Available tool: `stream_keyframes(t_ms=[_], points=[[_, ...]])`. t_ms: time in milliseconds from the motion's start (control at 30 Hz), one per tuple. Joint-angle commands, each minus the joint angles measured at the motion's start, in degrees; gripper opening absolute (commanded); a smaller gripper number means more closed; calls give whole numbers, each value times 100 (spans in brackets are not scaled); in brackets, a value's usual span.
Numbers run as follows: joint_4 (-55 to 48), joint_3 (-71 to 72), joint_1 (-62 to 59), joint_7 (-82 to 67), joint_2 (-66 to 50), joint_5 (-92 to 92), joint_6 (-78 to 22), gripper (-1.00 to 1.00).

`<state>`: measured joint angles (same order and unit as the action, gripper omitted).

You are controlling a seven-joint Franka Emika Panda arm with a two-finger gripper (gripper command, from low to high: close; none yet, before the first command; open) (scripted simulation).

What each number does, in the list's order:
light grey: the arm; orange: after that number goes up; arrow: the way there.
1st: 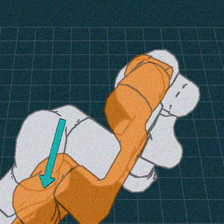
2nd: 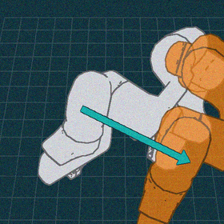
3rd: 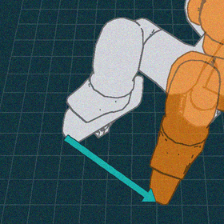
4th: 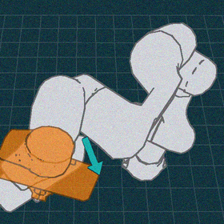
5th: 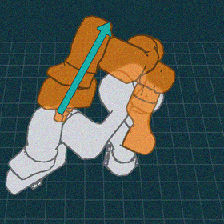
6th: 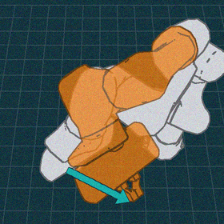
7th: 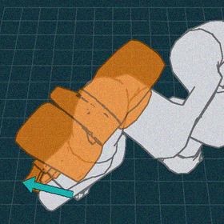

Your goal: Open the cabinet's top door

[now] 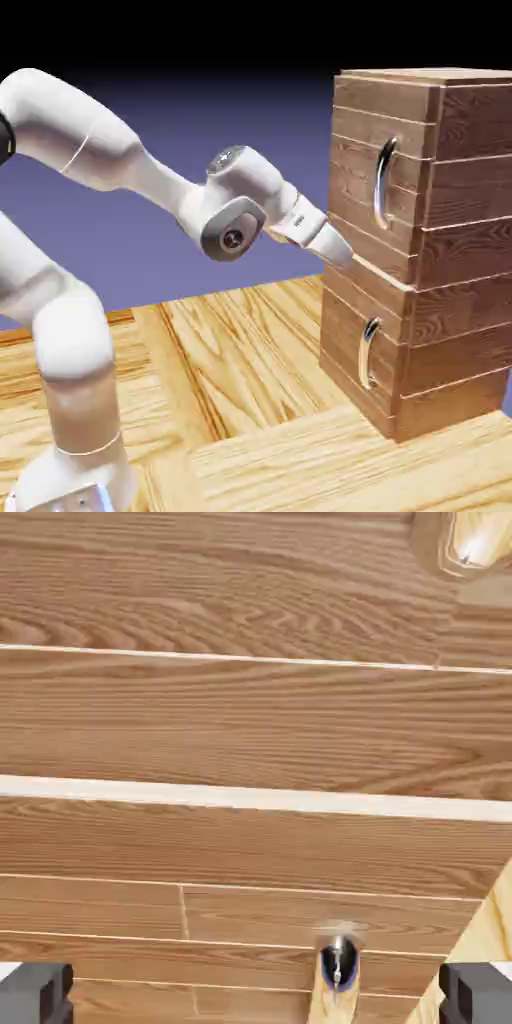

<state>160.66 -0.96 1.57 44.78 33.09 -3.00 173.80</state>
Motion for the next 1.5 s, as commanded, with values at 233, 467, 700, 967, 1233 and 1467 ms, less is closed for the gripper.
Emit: stream_keyframes(t_ms=[233, 467, 700, 967, 1233, 1467], points=[[-229, -635, 585, 1540, 283, -1994, -138, 100], [-429, -1191, 1097, 2887, 531, -3738, -259, 100], [-629, -1746, 1608, 4234, 778, -5482, -381, 100], [-857, -2381, 2193, 5774, 1061, -7476, -519, 100], [-1086, -3016, 2778, 7314, 1344, -9469, -657, 100], [-1286, -3572, 3290, 8661, 1592, -11213, -778, 100]])
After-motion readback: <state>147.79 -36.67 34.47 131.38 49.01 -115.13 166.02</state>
